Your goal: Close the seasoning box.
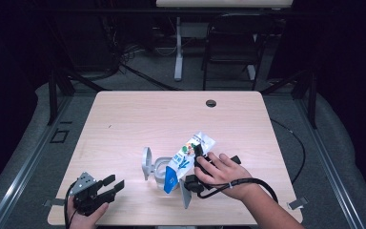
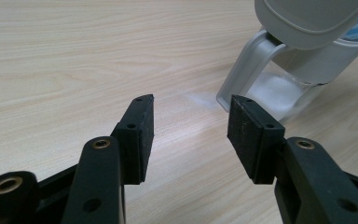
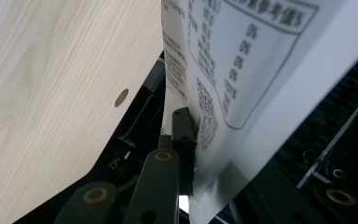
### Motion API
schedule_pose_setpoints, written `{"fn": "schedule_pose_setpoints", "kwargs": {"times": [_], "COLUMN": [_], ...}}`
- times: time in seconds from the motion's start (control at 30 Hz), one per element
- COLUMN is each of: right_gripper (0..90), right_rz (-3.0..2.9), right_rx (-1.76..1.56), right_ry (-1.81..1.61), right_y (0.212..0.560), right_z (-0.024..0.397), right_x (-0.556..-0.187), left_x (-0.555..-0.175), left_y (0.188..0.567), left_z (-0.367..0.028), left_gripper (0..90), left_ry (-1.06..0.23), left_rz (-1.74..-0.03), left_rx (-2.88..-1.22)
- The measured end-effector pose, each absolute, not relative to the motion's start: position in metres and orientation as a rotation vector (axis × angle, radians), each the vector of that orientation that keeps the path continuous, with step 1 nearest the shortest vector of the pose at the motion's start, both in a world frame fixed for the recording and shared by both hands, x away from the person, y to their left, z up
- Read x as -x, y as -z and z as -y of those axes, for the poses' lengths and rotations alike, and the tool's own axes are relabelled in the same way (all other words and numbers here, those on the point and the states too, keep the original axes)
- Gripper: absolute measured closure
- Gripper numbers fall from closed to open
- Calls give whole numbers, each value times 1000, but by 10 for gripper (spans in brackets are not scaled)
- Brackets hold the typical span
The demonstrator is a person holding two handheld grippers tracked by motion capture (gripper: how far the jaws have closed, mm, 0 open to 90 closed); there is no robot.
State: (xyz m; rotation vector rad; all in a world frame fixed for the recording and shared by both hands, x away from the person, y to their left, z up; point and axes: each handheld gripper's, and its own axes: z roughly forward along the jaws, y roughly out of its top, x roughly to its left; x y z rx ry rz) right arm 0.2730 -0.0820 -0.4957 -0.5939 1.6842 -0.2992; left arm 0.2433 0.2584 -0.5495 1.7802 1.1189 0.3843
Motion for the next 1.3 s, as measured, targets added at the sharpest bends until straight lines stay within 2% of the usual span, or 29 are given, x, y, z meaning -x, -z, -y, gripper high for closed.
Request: {"fn": "schedule_pose_setpoints", "kwargs": {"times": [1.3], "right_gripper": [859], "right_rz": [-1685], "right_rx": [594], "right_ry": [291], "right_y": [494], "right_z": [79], "right_x": [-273], "left_x": [-243], "left_y": [550], "left_z": [-259], "left_gripper": [516], "left_ry": [-380], "left_rz": [-1118], "left_rx": [-1781]}}
